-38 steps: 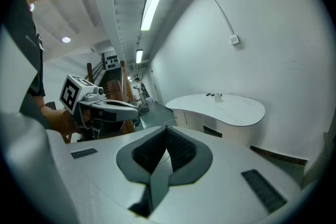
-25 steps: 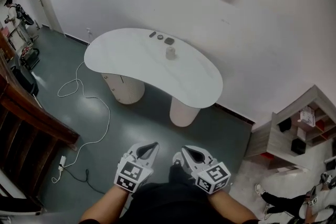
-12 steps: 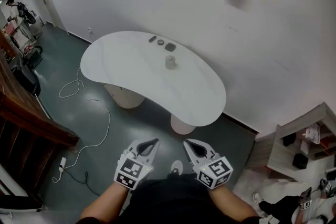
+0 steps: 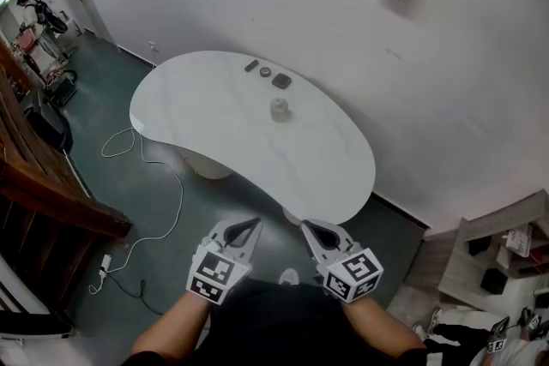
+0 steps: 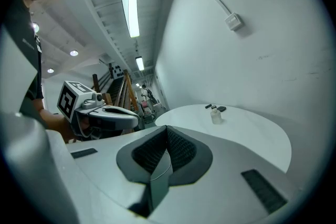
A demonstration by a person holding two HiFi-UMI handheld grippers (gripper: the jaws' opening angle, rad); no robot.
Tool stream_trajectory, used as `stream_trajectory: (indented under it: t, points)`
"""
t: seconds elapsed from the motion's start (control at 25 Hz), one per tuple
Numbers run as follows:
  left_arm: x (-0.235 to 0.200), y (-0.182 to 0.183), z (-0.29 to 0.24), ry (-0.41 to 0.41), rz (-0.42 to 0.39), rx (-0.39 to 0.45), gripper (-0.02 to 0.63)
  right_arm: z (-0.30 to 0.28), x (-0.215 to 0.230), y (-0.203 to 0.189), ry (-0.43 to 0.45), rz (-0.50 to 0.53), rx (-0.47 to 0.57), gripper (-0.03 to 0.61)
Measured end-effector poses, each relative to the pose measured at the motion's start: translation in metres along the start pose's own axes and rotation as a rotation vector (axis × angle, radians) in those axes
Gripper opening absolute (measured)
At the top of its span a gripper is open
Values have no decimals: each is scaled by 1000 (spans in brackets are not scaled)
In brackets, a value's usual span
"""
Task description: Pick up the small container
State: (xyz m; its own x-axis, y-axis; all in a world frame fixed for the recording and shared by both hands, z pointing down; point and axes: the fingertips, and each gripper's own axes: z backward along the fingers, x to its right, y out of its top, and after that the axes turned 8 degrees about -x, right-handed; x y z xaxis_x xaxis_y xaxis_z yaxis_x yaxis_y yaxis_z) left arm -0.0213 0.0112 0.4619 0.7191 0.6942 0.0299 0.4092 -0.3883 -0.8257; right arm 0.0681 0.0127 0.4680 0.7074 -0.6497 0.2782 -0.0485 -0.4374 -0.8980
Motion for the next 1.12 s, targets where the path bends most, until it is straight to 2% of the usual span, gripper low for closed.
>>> stream_trajectory:
  t: [0.2,0.48,0.68,1.0,1.12]
  points:
    - [-3,10,-14,-22,-17,7,15,-12,22,0,-10,-23,-40,-3]
    - [-35,14,-40,-23,3,7,15,-39,44,6,-15,-38,-62,-3]
    - [-69,30,-67,-46,-18,37,17,-64,64,19,-52,-27,-68,-3]
    - [-143,61,-106,-111,-58,55,19,-121,95,61,-149,-28,-58,-3]
    - [-170,64,-122,-139,-89,43,59,-142,101,68,-182,-38,-62,-3]
